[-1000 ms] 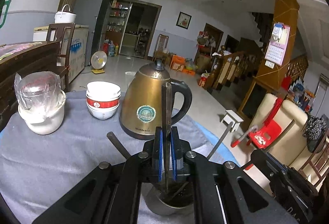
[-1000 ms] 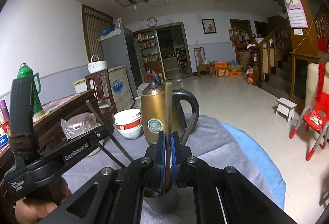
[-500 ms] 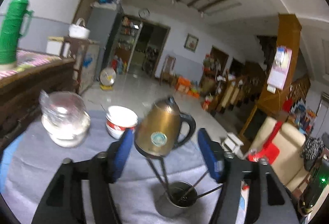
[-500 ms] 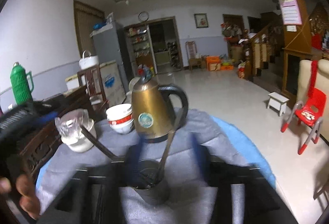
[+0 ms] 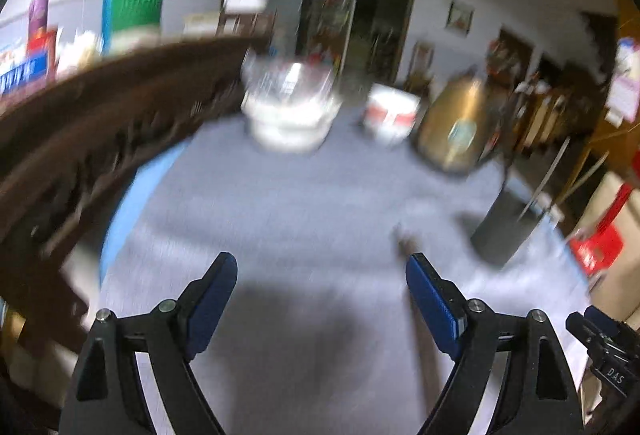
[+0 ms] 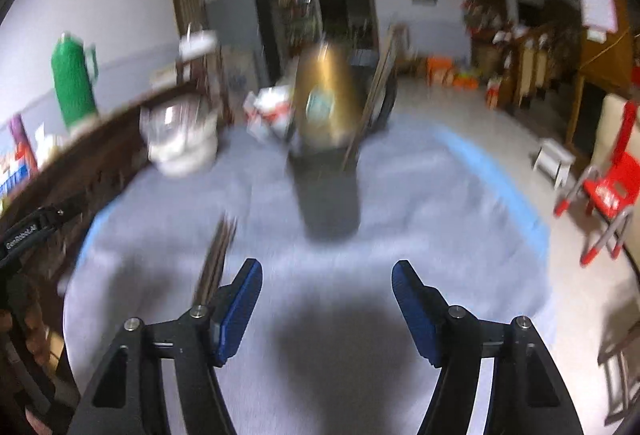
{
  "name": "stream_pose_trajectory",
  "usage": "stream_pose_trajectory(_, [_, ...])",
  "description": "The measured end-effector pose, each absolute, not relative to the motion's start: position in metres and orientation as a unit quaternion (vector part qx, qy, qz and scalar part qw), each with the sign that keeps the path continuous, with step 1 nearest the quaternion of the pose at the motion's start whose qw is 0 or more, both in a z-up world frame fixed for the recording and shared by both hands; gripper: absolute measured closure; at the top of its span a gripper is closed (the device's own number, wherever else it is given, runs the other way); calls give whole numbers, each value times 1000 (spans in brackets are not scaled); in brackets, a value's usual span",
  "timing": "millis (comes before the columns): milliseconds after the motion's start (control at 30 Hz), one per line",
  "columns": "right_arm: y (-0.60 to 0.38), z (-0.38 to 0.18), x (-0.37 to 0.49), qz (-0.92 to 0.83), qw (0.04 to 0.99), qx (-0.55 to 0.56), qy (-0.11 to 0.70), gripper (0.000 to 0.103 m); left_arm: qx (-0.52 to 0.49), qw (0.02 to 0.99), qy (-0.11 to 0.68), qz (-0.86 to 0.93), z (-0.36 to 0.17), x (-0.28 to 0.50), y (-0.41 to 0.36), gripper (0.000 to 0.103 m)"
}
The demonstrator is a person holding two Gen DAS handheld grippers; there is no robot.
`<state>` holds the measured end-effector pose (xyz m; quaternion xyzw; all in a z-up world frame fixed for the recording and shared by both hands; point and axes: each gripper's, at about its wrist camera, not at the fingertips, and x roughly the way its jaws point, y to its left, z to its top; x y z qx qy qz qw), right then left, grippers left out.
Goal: Organize utensils
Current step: 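Move the open right tool back toward the remaining chopsticks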
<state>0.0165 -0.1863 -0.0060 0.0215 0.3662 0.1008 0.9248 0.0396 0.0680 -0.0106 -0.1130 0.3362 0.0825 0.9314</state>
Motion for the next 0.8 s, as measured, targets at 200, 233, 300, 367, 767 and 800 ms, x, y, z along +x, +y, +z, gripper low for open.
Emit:
stream_pose_trajectory(200, [-167, -44, 5, 112, 902, 5, 418, 31, -122, 900, 405, 107, -51, 34, 78, 16])
stream_pose_trajectory(233, [-165, -46, 4, 113, 900, 2, 422, 31, -122, 898, 409, 107, -53, 33, 80, 16])
stream_pose_trajectory(300, [-163, -46, 1, 114, 898, -3, 424, 31, -123, 895, 416, 107, -57, 32, 80, 16])
stream_pose_trajectory(367, [-159, -46, 2, 114, 897, -6, 428, 31, -125, 893, 420, 107, -56, 31, 79, 16])
stream_pose_trajectory(767, [-156, -51, 7, 111, 890, -5, 442, 31, -122, 884, 438, 109, -67, 33, 79, 16])
stream_pose_trajectory(800, [-156, -52, 7, 112, 890, -4, 442, 31, -121, 884, 439, 109, -67, 33, 79, 16])
